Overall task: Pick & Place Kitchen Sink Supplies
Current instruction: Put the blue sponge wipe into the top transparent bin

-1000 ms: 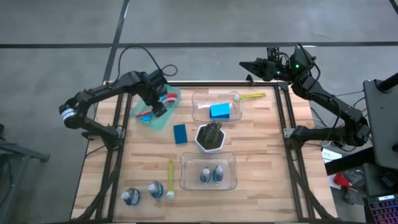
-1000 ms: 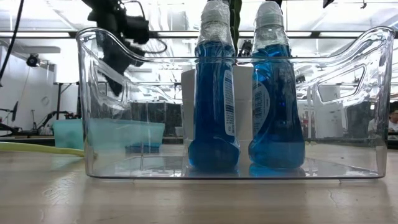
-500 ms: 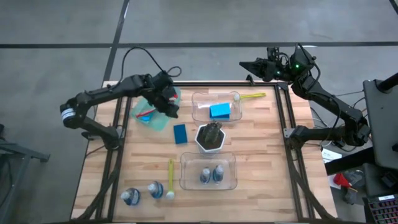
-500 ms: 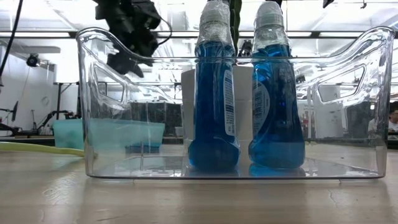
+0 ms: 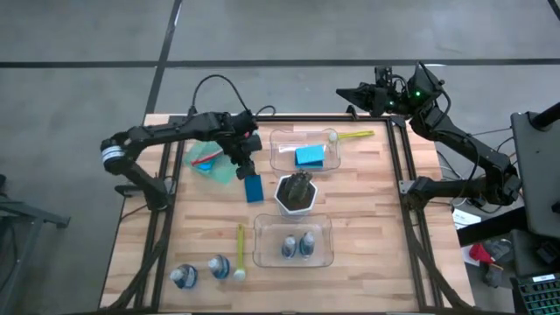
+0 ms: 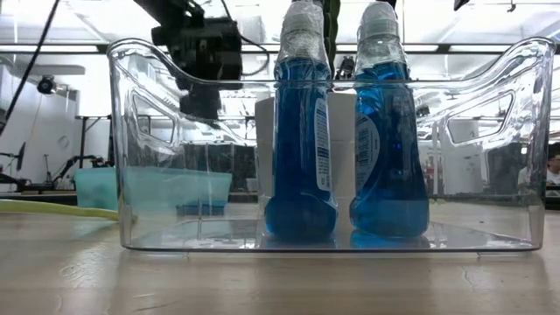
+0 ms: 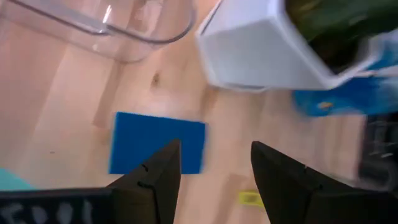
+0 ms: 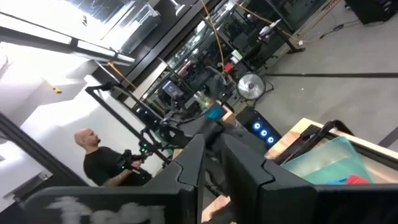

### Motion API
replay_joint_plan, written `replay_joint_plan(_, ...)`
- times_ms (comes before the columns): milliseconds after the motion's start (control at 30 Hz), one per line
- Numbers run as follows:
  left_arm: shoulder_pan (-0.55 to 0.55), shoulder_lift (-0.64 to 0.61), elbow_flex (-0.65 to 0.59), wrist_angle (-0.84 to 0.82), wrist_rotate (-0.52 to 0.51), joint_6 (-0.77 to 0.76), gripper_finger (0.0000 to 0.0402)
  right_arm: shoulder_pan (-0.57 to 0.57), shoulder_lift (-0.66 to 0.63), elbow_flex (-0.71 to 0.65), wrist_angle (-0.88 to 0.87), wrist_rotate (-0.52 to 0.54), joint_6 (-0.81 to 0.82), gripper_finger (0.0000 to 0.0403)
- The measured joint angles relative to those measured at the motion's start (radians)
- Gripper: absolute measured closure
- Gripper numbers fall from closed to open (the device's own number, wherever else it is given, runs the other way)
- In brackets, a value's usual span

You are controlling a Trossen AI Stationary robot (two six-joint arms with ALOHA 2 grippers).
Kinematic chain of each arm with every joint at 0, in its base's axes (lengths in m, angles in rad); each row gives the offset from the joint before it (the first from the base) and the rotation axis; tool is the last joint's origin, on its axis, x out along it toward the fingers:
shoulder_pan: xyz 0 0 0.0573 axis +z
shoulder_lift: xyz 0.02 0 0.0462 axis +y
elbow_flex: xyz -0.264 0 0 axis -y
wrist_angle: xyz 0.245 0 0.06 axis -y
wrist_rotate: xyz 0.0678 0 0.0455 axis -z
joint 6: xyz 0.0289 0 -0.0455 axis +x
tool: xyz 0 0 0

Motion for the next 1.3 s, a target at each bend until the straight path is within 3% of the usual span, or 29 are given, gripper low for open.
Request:
replay_joint_plan(533,-0.006,0.21,0.0,0.006,-0.221,0.223,0.0216,0.01,0.0,0.0,-0.008,-0.006,0.013,0.0351)
replay_joint_plan(1167,-0.007,0.325,0.0,0.03,-0.233,0.256,0.0217,0.01,0.0,0.0,-0.008,-0.006,0.009,0.0351)
replay_joint_plan(1300,-0.008,0.337,0.0,0.033,-0.241,0.253,0.0234,0.01,0.0,0.0,-0.013,-0.005,0.009,0.0351)
